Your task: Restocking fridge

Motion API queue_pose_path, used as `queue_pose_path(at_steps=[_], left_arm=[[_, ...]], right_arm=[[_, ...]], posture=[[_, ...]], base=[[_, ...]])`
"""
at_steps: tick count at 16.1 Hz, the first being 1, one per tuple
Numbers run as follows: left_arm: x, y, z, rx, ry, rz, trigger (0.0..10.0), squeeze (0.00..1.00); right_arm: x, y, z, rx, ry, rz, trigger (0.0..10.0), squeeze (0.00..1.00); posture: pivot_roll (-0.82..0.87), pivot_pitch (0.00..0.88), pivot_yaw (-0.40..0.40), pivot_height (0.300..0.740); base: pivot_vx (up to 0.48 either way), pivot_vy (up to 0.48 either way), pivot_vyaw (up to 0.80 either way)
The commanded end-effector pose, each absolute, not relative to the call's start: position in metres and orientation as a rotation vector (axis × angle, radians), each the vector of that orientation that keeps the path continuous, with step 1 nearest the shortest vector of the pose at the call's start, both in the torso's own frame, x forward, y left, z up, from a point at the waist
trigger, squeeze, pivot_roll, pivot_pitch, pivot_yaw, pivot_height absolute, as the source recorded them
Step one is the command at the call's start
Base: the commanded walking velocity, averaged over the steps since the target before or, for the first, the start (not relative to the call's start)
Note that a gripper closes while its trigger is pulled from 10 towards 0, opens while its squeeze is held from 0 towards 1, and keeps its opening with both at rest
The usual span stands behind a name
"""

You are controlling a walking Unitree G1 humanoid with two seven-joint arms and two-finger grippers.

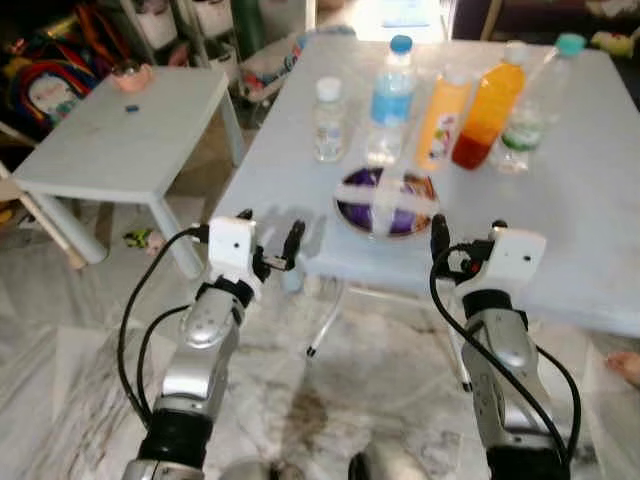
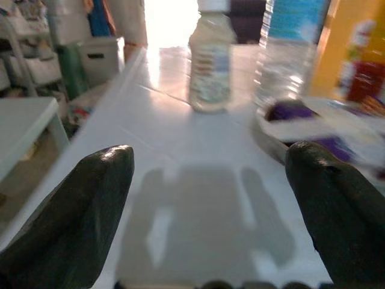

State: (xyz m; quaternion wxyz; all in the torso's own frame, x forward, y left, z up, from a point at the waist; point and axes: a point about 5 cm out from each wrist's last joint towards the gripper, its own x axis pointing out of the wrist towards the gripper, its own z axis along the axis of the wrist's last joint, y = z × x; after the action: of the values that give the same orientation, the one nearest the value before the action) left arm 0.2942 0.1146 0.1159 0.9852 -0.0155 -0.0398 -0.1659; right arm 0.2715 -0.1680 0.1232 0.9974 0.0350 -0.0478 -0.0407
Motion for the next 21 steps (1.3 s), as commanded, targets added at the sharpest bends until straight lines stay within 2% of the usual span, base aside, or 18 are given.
queue_pose_path(at_steps=[1, 5, 9, 17, 21], left_arm=[[0.291, 0.124, 0.112, -0.018, -0.058, -0.314, 10.0, 0.0], [0.29, 0.127, 0.114, -0.013, -0.061, -0.309, 10.0, 0.0], [0.292, 0.13, 0.115, -0.006, -0.059, -0.311, 10.0, 0.0], [0.288, 0.125, 0.114, -0.002, -0.05, -0.323, 10.0, 0.0], [0.288, 0.125, 0.114, 0.004, -0.049, -0.32, 10.0, 0.0]], right_arm=[[0.271, -0.161, 0.124, 0.076, -0.096, -0.058, 10.0, 0.0], [0.272, -0.16, 0.124, 0.079, -0.093, -0.054, 10.0, 0.0], [0.274, -0.157, 0.106, 0.175, 0.024, -0.087, 10.0, 0.0], [0.292, -0.14, 0.117, 0.259, 0.032, -0.015, 10.0, 0.0], [0.287, -0.134, 0.11, 0.359, 0.12, -0.027, 10.0, 0.0]], posture=[[-0.13, 0.085, 0.051, 0.74], [-0.13, 0.087, 0.051, 0.74], [-0.12, 0.091, 0.061, 0.74], [-0.11, 0.105, 0.06, 0.74], [-0.11, 0.108, 0.059, 0.74]], base=[[0.0, 0.0, 0.0], [0.0, 0.0, 0.0], [0.0, 0.0, 0.0], [0.0, 0.0, 0.0], [0.0, 0.0, 0.0]])
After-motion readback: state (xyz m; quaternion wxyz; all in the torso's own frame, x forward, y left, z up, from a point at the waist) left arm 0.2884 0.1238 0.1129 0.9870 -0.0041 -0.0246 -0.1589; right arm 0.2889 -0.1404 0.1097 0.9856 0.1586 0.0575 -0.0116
